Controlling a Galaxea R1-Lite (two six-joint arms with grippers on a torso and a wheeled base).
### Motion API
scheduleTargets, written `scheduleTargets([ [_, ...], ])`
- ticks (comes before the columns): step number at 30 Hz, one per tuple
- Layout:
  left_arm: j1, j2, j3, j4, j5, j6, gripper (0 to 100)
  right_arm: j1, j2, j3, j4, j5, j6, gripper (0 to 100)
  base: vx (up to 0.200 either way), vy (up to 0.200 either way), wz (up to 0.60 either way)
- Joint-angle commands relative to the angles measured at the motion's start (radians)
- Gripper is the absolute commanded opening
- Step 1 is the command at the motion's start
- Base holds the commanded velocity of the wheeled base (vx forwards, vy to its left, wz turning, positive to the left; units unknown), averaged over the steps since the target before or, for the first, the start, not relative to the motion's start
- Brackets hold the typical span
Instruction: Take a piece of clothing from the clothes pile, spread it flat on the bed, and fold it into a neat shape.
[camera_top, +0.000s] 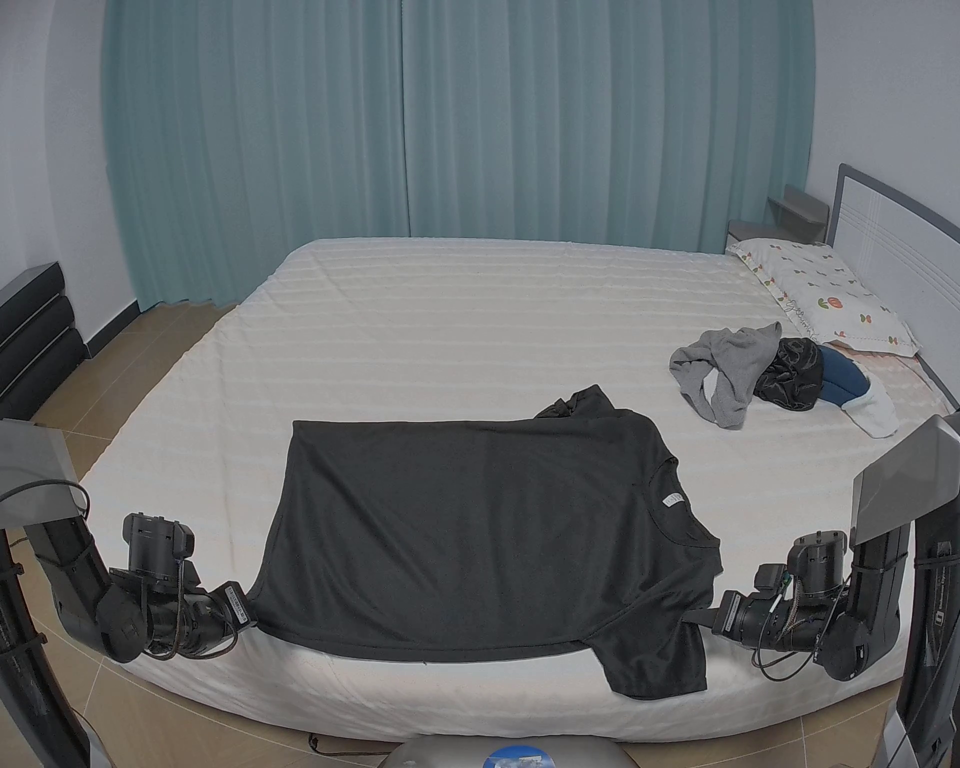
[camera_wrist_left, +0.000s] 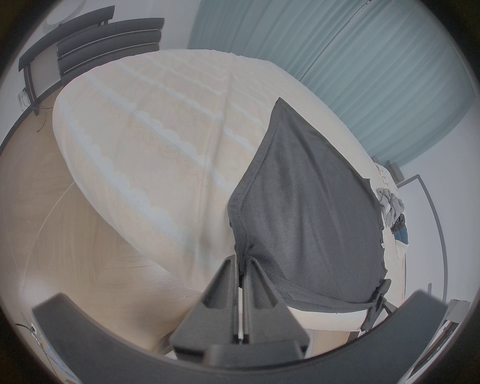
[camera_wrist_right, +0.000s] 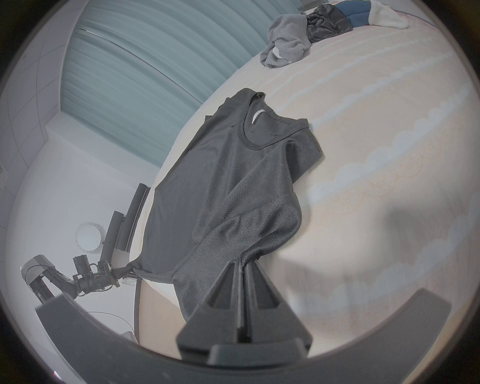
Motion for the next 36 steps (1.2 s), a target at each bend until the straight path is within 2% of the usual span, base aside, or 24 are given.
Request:
scheduleTargets([
  [1,0.001,0.000,-0.008,0.003,-0.001,-0.002,0,-0.002,-0.007,0.001,0.002,-0.002,-0.001,0,0.000,0.000,0.00],
  [13,-0.001,-0.009,0.001,0.000,-0.001,0.000,0,0.000,-0.062,0.007,0.008,-0.060,-0.002,0,0.000,0.000,0.00],
  [14,-0.001,-0.013,0.006,0.000,-0.001,0.000,0,-0.010,-0.087,0.070,-0.001,-0.060,-0.002,0,0.000,0.000,0.00],
  [20,-0.008,-0.028,0.026,0.001,0.008,0.024,0,-0.020,-0.105,0.197,-0.063,-0.054,-0.005,0,0.000,0.000,0.00],
  [22,-0.001,-0.052,0.038,0.006,0.014,0.069,0,-0.023,-0.115,0.197,-0.049,-0.063,0.007,0,0.000,0.000,0.00],
  [25,0.004,-0.077,0.053,0.006,0.017,0.075,0,-0.040,-0.118,0.197,-0.014,-0.063,-0.007,0,0.000,0.000,0.00],
  [36,-0.007,-0.095,0.107,0.000,0.016,0.141,0,-0.005,-0.243,0.197,0.215,-0.061,-0.054,0,0.000,0.000,0.00],
])
